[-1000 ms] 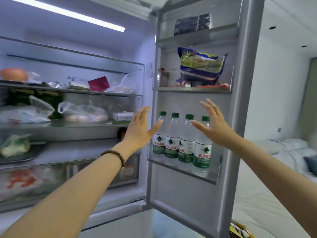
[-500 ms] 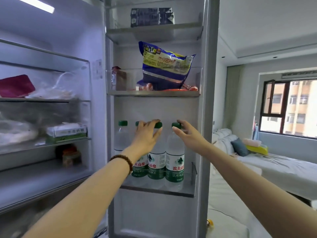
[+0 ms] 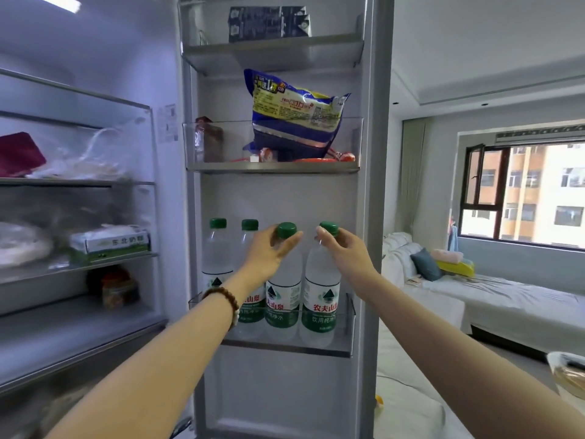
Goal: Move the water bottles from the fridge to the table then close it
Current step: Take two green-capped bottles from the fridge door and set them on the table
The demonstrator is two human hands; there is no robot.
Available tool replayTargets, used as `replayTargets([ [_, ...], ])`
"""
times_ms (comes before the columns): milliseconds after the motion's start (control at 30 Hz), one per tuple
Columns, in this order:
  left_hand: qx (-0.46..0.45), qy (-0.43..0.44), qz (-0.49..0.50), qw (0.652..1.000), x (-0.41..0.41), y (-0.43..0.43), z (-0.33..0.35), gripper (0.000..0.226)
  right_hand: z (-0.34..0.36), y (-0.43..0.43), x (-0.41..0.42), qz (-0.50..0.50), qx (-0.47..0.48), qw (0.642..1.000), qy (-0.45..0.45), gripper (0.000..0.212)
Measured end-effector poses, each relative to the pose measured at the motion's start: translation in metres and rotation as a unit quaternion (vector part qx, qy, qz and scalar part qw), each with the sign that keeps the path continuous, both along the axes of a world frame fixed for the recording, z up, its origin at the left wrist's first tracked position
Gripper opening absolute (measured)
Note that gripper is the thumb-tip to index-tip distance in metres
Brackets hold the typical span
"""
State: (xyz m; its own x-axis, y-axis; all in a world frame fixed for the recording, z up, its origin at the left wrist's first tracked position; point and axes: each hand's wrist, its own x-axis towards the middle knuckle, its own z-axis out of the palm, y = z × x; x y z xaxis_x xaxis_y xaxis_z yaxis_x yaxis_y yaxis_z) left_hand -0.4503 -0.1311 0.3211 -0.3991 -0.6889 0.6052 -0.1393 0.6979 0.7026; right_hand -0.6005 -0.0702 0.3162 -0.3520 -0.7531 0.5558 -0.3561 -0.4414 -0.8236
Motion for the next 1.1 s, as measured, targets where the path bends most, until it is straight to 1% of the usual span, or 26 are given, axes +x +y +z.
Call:
replayTargets([
  [100, 0.004, 0.005, 0.004, 1.000, 0.003, 0.005, 0.003, 0.028, 0.001, 0.006, 0.008, 0.012, -0.022, 1.000, 0.004, 0.020],
  [167, -0.012, 0.033, 0.015, 0.999, 0.008, 0.008, 0.011, 0.040, 0.006, 0.011, 0.010, 0.009, -0.048, 0.999, 0.002, 0.019],
  [200, -0.018, 0.060, 0.024, 0.998, 0.012, 0.013, 0.016, 0.047, 0.011, 0.015, 0.010, 0.010, -0.065, 0.998, -0.005, 0.020],
  [233, -0.024, 0.089, 0.031, 0.995, 0.016, 0.020, 0.024, 0.049, 0.019, 0.019, 0.011, 0.013, -0.085, 0.996, -0.007, 0.021],
  [300, -0.051, 0.126, 0.029, 0.990, 0.023, 0.036, 0.044, 0.037, 0.039, 0.030, 0.016, 0.013, -0.128, 0.991, 0.024, 0.019],
  [367, -0.087, 0.142, 0.035, 0.985, 0.035, 0.054, 0.063, 0.026, 0.060, 0.044, 0.025, 0.024, -0.165, 0.984, 0.067, 0.020],
  [467, -0.108, 0.159, 0.066, 0.979, 0.057, 0.082, 0.081, 0.028, 0.083, 0.063, 0.044, 0.069, -0.189, 0.977, 0.073, 0.024],
  [567, -0.112, 0.141, 0.119, 0.977, 0.084, 0.113, 0.088, 0.032, 0.090, 0.079, 0.064, 0.142, -0.176, 0.974, 0.025, 0.020],
  [633, -0.112, 0.118, 0.156, 0.974, 0.103, 0.142, 0.087, 0.029, 0.086, 0.089, 0.081, 0.200, -0.157, 0.967, -0.001, 0.017],
  [667, -0.112, 0.113, 0.180, 0.971, 0.113, 0.157, 0.084, 0.025, 0.082, 0.095, 0.091, 0.226, -0.148, 0.963, -0.013, 0.020],
  [733, -0.111, 0.125, 0.240, 0.956, 0.136, 0.190, 0.076, 0.021, 0.074, 0.109, 0.114, 0.274, -0.134, 0.952, -0.037, 0.025],
  [800, -0.104, 0.131, 0.315, 0.934, 0.160, 0.223, 0.065, 0.022, 0.065, 0.126, 0.139, 0.331, -0.112, 0.935, -0.059, 0.021],
  [900, -0.077, 0.121, 0.405, 0.903, 0.195, 0.280, 0.047, 0.021, 0.048, 0.160, 0.179, 0.430, -0.074, 0.897, -0.068, 0.018],
  [967, -0.068, 0.118, 0.449, 0.883, 0.216, 0.322, 0.032, 0.023, 0.033, 0.188, 0.208, 0.480, -0.071, 0.872, -0.063, 0.016],
  [1033, -0.061, 0.119, 0.491, 0.861, 0.238, 0.367, 0.018, 0.016, 0.019, 0.217, 0.240, 0.529, -0.060, 0.844, -0.072, 0.016],
  [1100, -0.051, 0.132, 0.539, 0.830, 0.262, 0.417, 0.006, 0.008, 0.007, 0.251, 0.275, 0.571, -0.034, 0.817, -0.074, 0.019],
])
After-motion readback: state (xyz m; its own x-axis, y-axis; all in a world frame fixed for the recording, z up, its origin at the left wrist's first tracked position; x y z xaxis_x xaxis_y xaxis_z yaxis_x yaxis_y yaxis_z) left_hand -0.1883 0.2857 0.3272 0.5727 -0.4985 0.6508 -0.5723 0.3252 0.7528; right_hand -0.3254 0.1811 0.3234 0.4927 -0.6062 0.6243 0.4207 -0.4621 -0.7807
